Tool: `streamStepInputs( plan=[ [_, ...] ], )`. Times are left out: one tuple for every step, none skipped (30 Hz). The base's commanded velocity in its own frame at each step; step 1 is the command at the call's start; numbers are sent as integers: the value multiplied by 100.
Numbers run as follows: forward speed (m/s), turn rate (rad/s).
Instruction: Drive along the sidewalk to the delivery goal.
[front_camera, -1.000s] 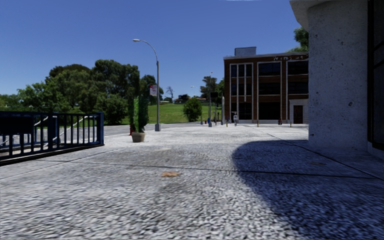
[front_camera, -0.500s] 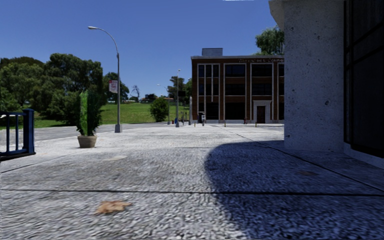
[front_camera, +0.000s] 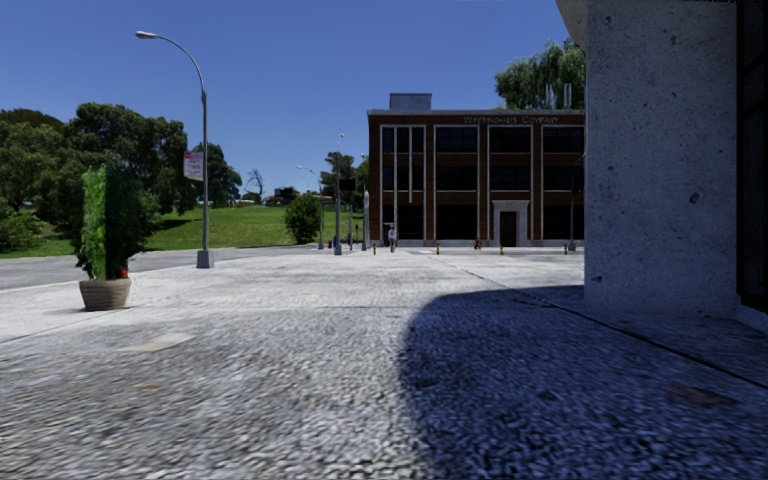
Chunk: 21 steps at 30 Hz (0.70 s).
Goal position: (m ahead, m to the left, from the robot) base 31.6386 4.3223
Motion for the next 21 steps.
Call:
streamStepInputs(
  plan=[
    [194, 0],
    [194, 0],
    [194, 0],
    [194, 0],
    [194, 0],
    [194, 0],
    [194, 0],
    [194, 0],
    [194, 0],
    [194, 0],
    [194, 0],
    [194, 0],
    [194, 0],
    [194, 0],
    [194, 0],
    [194, 0],
    [194, 0],
    [194, 0],
    [194, 0],
    [194, 0],
    [194, 0]
  ],
)
